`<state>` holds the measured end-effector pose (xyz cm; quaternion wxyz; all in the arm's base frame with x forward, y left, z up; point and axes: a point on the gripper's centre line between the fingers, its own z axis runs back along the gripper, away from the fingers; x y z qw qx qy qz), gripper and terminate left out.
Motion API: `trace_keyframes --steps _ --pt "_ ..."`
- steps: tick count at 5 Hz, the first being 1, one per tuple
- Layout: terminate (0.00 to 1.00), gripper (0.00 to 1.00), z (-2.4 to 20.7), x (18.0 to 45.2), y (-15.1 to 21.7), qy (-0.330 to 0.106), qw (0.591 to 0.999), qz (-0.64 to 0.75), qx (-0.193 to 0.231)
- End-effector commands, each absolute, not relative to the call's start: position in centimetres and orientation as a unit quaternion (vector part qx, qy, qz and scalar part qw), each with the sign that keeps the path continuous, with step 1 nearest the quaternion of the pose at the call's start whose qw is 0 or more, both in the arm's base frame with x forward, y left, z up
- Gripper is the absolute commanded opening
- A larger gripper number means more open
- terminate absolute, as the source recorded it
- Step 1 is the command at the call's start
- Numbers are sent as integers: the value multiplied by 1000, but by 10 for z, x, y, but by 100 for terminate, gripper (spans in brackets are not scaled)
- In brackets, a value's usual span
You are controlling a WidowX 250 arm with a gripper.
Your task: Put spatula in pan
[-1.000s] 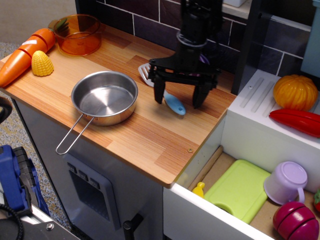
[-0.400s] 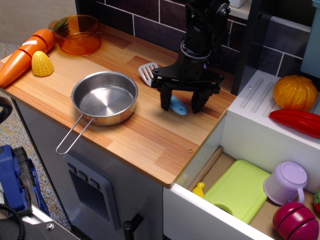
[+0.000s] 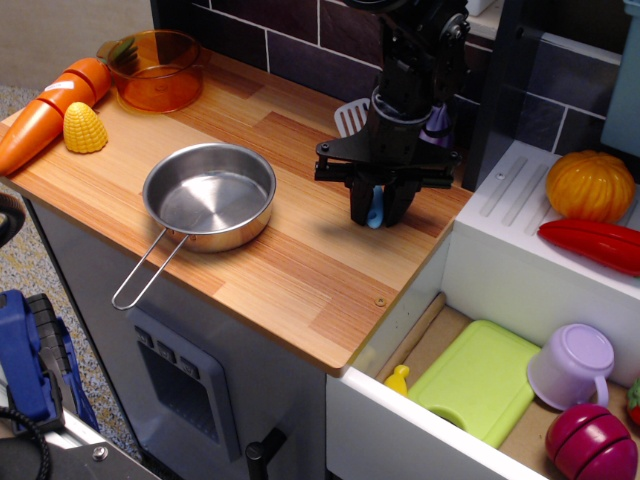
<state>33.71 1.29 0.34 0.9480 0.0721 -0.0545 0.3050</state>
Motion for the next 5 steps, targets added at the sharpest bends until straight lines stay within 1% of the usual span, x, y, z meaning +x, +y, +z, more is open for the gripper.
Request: trace_keyframes --steps 1,2,3,4,5 --pt "0 0 25 335 14 -61 939 314 127" --pt "0 0 45 324 25 -54 913 364 177" --pt "0 0 63 313 36 -47 890 404 205" --pt "0 0 80 301 44 -41 875 427 227" --pt "0 0 89 292 51 -29 875 428 225"
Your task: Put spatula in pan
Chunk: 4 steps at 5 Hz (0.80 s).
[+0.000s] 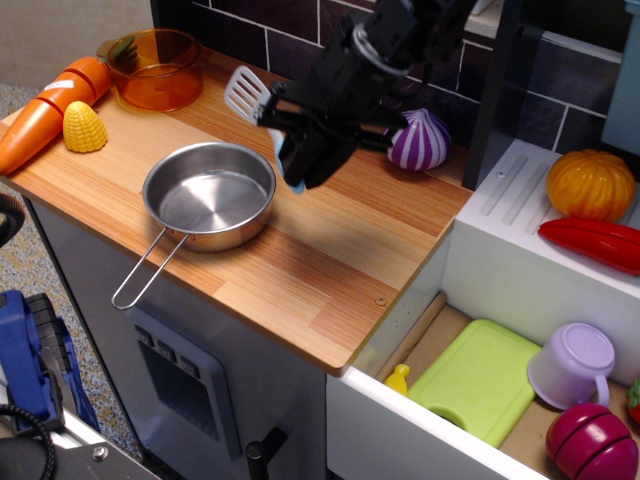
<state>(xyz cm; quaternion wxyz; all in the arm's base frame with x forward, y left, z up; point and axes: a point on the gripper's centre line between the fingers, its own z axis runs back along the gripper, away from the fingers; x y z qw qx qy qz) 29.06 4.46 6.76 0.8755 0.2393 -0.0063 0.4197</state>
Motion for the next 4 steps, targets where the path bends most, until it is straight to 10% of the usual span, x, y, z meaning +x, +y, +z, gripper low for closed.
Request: trace_keyframes --steps 1,2,3,4 --pt "0 0 82 283 59 -28 873 437 214" --pt "0 0 71 271 68 -28 877 436 198" --pt "0 100 61 266 69 -43 888 420 183" --pt "100 100 61 266 69 -43 888 420 183"
